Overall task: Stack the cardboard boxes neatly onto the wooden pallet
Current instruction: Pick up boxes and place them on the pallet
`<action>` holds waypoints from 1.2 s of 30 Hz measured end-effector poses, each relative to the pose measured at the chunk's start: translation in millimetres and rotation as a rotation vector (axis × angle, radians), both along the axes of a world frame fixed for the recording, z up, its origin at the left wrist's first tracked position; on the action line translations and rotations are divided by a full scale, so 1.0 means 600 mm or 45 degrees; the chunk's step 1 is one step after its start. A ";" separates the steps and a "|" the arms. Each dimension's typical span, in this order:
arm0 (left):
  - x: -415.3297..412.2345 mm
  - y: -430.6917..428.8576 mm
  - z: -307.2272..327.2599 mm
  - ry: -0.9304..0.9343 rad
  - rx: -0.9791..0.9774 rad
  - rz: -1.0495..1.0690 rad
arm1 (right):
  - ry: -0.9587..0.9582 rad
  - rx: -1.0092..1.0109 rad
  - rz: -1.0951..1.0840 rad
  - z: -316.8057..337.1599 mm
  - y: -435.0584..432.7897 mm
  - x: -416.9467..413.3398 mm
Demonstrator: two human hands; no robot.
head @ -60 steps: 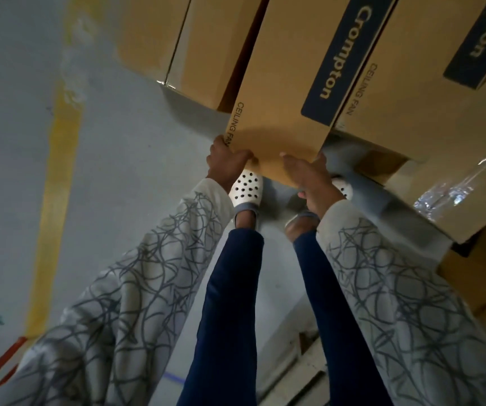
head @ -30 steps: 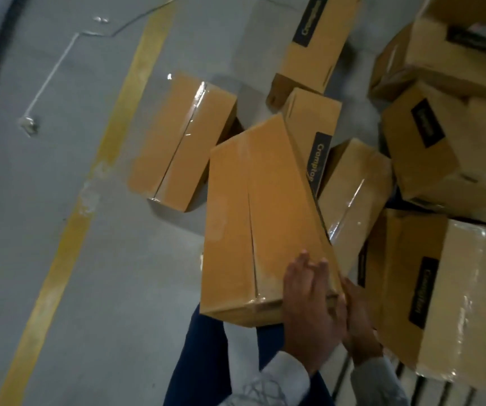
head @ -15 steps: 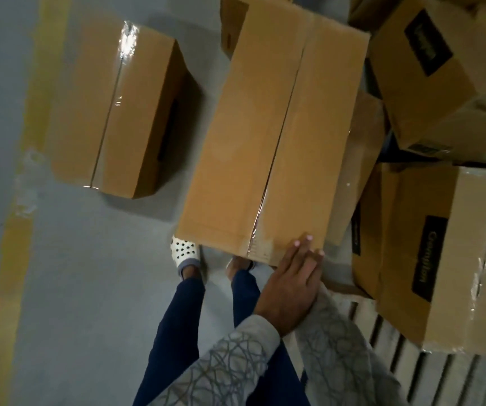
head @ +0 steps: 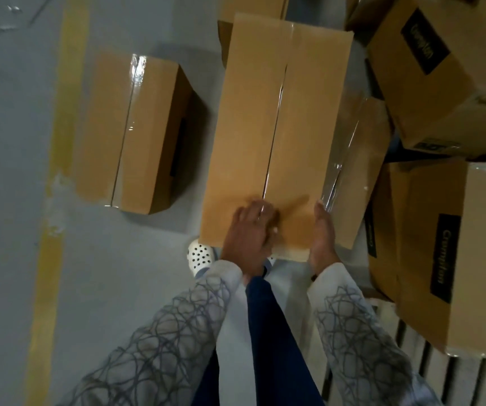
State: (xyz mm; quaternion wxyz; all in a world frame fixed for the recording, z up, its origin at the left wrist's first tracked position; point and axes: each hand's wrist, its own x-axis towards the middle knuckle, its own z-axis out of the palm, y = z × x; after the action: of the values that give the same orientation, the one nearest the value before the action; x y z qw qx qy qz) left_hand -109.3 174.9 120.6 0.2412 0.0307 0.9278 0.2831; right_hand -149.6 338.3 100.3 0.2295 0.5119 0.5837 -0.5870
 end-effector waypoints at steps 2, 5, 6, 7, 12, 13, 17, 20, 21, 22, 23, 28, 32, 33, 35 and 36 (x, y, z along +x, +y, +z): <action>-0.049 -0.047 0.000 0.105 -0.048 0.199 | 0.115 0.172 0.205 0.027 -0.023 -0.039; -0.111 -0.111 -0.022 0.135 -0.075 0.451 | 0.271 0.339 0.284 0.010 -0.030 -0.100; -0.130 -0.124 -0.024 0.116 -0.051 0.530 | 0.319 0.388 0.296 -0.004 -0.029 -0.116; -0.148 -0.132 -0.027 0.082 0.008 0.637 | 0.354 0.439 0.330 -0.009 -0.031 -0.134; -0.232 -0.148 -0.045 -0.193 0.406 1.240 | 0.418 0.621 0.418 -0.044 -0.027 -0.214; -0.244 -0.150 -0.053 -0.228 0.465 1.297 | 0.407 0.623 0.419 -0.048 -0.028 -0.225; -0.283 -0.142 -0.060 -0.377 0.652 1.333 | 0.353 0.521 0.349 -0.055 -0.034 -0.255; -0.287 -0.127 -0.043 -0.388 0.684 1.316 | 0.303 0.450 0.335 -0.041 -0.037 -0.257; -0.284 -0.123 -0.035 -0.377 0.666 1.296 | 0.310 0.419 0.332 -0.029 -0.038 -0.252; -0.280 -0.118 -0.026 -0.362 0.652 1.272 | 0.315 0.398 0.313 -0.018 -0.036 -0.244; -0.275 -0.115 -0.012 -0.342 0.643 1.251 | 0.331 0.377 0.278 -0.008 -0.035 -0.233; -0.253 -0.080 0.143 -0.127 0.497 1.051 | 0.401 0.207 -0.048 0.121 -0.023 -0.137; -0.204 -0.049 0.290 0.020 0.287 0.658 | 0.382 0.139 -0.302 0.269 -0.036 -0.019; -0.189 -0.042 0.329 0.055 0.238 0.559 | 0.387 0.115 -0.364 0.312 -0.043 0.014; -0.159 -0.030 0.405 0.144 0.129 0.352 | 0.341 0.091 -0.494 0.389 -0.062 0.079; -0.143 -0.026 0.437 0.192 0.072 0.244 | 0.323 0.091 -0.548 0.420 -0.071 0.115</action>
State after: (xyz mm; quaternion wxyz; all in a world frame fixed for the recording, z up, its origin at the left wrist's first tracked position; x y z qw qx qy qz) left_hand -195.4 159.2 383.0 0.1417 -0.0301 0.9336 0.3278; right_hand -80.8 295.5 352.5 0.0061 0.5544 0.5058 -0.6609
